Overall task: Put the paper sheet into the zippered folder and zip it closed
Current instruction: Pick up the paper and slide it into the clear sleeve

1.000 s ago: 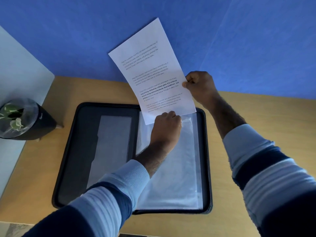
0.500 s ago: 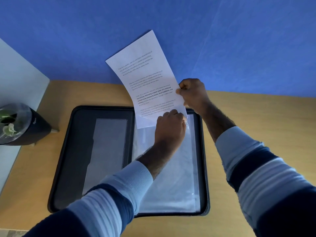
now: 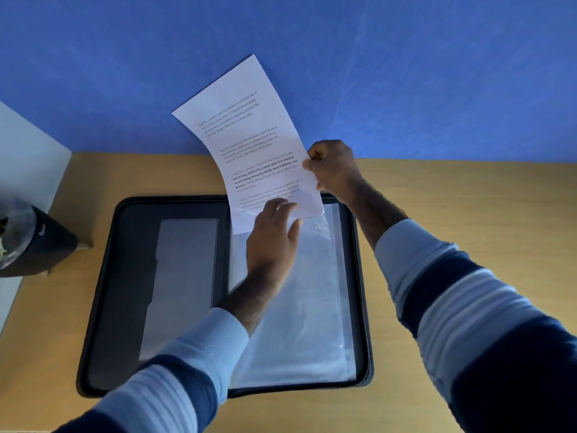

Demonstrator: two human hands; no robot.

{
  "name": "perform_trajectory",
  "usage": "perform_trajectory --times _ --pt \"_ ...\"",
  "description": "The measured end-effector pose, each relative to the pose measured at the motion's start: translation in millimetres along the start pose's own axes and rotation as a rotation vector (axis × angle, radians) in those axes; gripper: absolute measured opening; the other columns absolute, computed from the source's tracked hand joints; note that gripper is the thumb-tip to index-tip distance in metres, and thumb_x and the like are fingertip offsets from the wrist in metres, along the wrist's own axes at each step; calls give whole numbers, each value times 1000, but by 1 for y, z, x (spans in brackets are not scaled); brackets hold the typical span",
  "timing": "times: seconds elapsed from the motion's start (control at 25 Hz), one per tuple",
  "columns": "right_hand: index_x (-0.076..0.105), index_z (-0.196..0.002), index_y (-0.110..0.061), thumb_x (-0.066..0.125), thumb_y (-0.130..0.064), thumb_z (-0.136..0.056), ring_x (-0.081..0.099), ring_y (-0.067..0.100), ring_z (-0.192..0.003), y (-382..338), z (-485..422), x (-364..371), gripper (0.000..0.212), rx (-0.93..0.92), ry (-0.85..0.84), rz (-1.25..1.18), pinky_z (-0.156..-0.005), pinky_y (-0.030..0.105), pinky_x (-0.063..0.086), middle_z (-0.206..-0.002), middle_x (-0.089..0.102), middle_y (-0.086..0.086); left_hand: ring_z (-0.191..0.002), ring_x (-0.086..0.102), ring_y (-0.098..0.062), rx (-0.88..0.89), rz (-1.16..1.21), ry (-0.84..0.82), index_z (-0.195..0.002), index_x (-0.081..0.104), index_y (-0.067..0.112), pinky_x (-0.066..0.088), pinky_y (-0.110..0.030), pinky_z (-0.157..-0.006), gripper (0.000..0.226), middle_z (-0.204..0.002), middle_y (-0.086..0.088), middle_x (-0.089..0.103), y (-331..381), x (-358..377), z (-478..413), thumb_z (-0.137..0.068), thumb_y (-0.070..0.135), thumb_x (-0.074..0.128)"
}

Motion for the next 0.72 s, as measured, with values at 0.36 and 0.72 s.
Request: perform_trajectory --times 0.36,0.72 --pt "63 -75 -10 65 -8 -92 71 28 -70 1 -6 -1 17 -1 9 1 -45 30 57 -89 74 12 -95 61 -26 177 -122 -175 -107 66 15 58 -42 -72 15 -106 -3 68 8 10 -15 -94 23 68" --pt "66 -84 -1 65 -8 -92 68 20 -60 1 -9 3 11 1 35 -19 -49 34 61 -84 74 4 -76 59 -29 81 -273 -109 -92 65 8 52 -36 -47 18 -93 -11 54 52 12 1 -81 -6 66"
Point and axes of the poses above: each hand's wrist, its own z-axis away from the middle knuckle, its own x-axis out of the palm, y = z × x, the point moved 2 cm from there along -z, towards the middle knuckle
